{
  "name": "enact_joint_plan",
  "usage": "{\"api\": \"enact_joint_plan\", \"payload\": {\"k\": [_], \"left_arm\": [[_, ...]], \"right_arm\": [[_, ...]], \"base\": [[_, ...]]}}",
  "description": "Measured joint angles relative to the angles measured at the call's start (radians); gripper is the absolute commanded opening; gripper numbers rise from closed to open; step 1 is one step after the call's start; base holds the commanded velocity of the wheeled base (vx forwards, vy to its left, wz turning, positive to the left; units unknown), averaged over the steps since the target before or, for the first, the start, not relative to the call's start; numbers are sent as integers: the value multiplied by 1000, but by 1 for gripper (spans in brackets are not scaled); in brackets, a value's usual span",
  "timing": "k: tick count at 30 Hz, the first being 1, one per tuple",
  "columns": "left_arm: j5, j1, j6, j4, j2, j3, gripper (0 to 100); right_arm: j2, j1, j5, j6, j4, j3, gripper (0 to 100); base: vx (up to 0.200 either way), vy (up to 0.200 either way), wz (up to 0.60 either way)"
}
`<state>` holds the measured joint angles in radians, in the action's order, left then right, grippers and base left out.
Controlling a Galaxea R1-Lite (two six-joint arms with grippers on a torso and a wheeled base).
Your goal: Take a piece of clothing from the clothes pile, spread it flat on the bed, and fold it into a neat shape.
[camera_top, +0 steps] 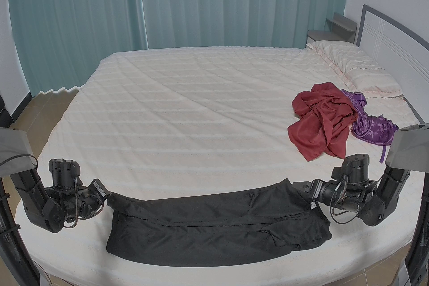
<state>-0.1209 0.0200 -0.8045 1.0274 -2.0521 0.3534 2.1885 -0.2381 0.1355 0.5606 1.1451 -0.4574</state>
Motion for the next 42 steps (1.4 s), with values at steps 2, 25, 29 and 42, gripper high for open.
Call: {"api": "enact_joint_plan", "payload": {"k": [2, 25, 29, 42], "left_arm": [[-2, 0, 0, 1, 2, 2, 0], [-2, -12, 8, 3, 11, 23, 0], [-1, -19, 9, 3, 12, 25, 0], [5, -28, 10, 1, 11, 115, 0]], "right_arm": [[-7, -23, -13, 0, -69, -55, 100], [142, -114, -172, -60, -577, -453, 100], [159, -111, -172, -65, -579, -463, 100], [200, -103, -173, -89, -590, -485, 100]], "base": [[0, 0, 0], [0, 0, 0], [0, 0, 0], [0, 0, 0]]}}
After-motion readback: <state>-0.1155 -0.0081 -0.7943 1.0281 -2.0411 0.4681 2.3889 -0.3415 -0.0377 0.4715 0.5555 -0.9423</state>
